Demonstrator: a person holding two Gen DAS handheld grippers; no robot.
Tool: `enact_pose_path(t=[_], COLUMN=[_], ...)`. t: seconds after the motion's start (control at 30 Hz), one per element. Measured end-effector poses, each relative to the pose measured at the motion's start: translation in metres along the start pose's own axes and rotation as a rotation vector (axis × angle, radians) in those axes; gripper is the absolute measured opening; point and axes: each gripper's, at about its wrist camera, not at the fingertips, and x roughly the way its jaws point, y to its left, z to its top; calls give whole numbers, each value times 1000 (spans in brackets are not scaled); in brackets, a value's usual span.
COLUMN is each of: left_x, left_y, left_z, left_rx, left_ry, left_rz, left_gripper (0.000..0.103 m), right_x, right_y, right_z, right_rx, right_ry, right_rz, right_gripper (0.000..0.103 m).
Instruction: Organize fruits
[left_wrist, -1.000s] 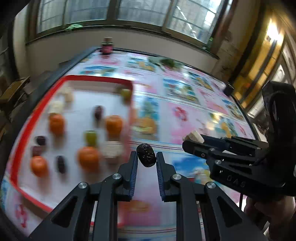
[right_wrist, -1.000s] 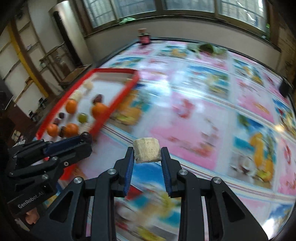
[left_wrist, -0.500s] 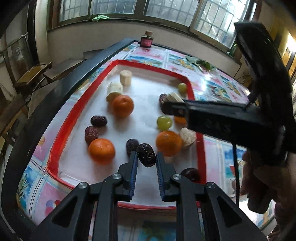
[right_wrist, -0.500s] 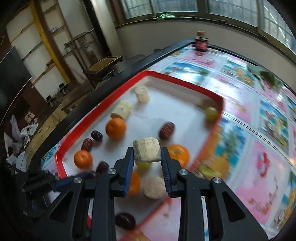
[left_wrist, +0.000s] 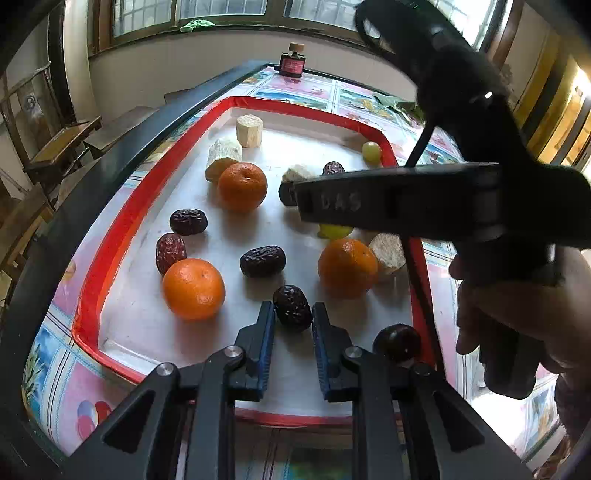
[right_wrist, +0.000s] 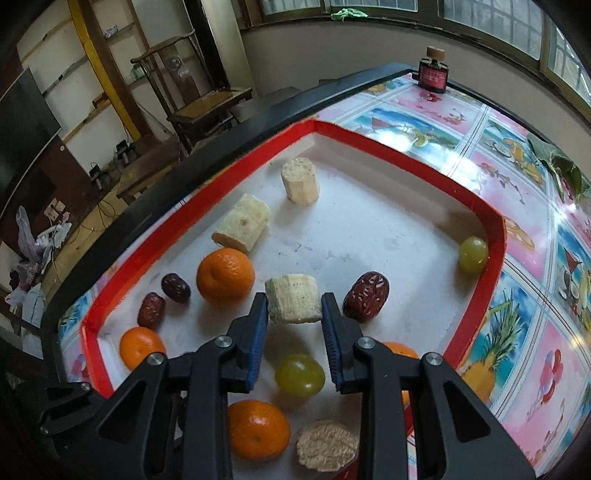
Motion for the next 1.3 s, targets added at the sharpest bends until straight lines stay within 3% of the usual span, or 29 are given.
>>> enact_pose_path(t=[0.13, 0.23, 0.3, 0.6, 0.73, 0.93, 1.17, 1.3], left_x=[0, -2, -3, -13, -18, -32, -58, -64], left_y=[-1, -3, -4, -7, -5, -1, -2, -10], left_z=[-1, -1, -2, -10, -9, -10, -18, -25], left_rx=[-4, -11, -18, -28, -40, -65, -62, -7], left_ry=[-2, 0, -11, -36, -48, -72, -126, -122], left_rz=[7, 5, 26, 32, 30, 41, 112, 151], left_gripper=[20, 37, 57, 72, 73, 74, 77, 79], right_x=[1, 1, 0, -18, -34, -74, -131, -140], right_y=[1, 2, 3, 3, -3, -19, -13, -3], right_z=[0, 0, 0, -1, -4, -23, -82, -119], right_rx=[-12, -18, -21, -17, 9, 92, 154, 160], right_ry=[2, 5, 5, -24, -41, -82, -98, -67], right_rz=[-7, -15, -25, -75, -102, -145, -159, -153], right_gripper=[32, 33, 39, 49, 53, 73, 88, 88])
